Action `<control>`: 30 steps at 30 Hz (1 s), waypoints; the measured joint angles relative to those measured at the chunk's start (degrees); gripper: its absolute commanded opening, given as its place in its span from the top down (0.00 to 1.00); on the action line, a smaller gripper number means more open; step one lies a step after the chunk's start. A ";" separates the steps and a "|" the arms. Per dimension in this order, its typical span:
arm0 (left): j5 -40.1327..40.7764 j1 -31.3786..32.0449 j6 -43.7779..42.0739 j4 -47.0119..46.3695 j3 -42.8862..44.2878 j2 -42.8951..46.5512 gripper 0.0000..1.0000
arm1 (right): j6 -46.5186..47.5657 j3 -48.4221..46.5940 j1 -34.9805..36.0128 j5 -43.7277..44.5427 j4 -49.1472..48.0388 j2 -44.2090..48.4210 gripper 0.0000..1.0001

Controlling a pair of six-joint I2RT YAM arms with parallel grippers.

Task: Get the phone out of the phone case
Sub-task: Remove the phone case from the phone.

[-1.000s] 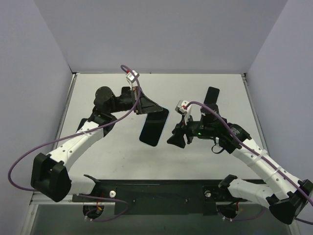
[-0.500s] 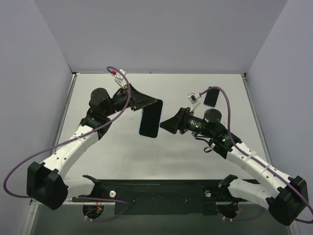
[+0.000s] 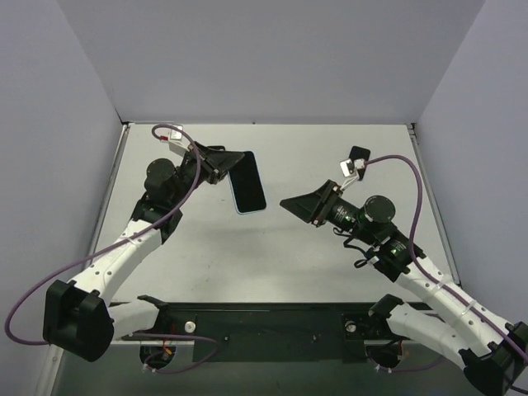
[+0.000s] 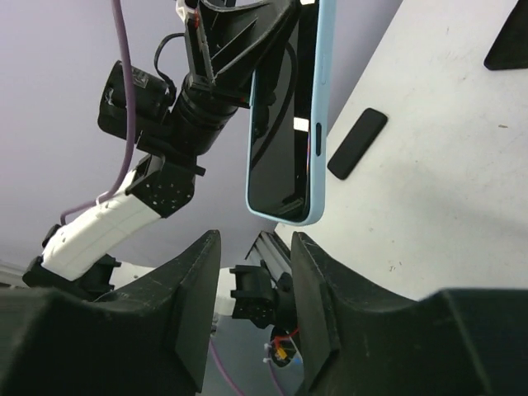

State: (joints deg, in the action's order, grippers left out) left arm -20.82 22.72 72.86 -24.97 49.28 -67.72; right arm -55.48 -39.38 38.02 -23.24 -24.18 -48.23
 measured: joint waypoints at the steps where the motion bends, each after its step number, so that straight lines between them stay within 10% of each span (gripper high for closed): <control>1: 0.98 -0.35 0.15 -0.04 -0.20 0.09 1.00 | -0.50 -0.09 0.00 0.11 -0.11 0.07 0.69; 30: -5.05 -3.89 31.39 -34.23 -3.39 -14.47 1.00 | -24.68 -1.25 -5.05 -18.99 -44.41 -27.85 0.68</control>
State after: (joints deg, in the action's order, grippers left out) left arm -25.87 18.83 104.25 -59.20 45.89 -82.19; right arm -80.16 -40.62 32.97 -42.24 -68.60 -76.07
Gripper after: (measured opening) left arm 0.226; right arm 0.279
